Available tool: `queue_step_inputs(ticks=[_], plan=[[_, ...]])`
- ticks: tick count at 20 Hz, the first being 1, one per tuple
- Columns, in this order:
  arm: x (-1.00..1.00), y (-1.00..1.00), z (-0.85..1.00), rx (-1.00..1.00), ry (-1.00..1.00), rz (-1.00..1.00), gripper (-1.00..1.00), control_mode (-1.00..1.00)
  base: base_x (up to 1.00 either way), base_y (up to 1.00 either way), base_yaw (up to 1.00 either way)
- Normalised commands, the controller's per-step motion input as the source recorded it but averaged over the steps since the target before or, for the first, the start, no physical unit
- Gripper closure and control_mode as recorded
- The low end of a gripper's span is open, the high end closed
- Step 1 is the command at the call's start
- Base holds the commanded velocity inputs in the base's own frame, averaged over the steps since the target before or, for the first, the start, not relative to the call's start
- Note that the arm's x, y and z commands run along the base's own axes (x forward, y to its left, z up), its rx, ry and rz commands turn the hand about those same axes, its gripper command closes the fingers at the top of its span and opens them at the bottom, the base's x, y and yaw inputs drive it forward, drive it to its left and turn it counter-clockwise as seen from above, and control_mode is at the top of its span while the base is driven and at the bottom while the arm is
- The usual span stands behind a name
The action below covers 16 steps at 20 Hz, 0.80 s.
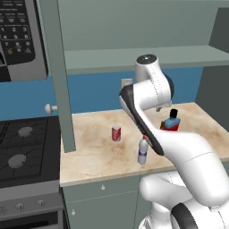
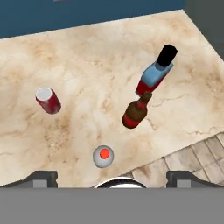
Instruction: Sort all alcoholic drinks to one cabinet, and non-alcoholic drinks to the other.
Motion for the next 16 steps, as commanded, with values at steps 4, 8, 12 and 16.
queue_step_inputs(ticks=[4, 8, 12, 16], plan=[[0.0, 0.18, -0.03, -0.03, -0.19, -0.28, -1.0, -1.0, 0.0, 0.0, 0.0], [0.0, 0.23, -0.12, -0.04, -0.21, -0.31, -1.0, -1.0, 0.0, 0.0, 0.0], [0.0, 0.23, -0.2, -0.04, -0.2, -0.33, -1.0, -1.0, 0.0, 0.0, 0.0], [0.0, 0.2, -0.27, -0.03, -0.14, -0.33, -1.0, -1.0, 0.0, 0.0, 0.0]])
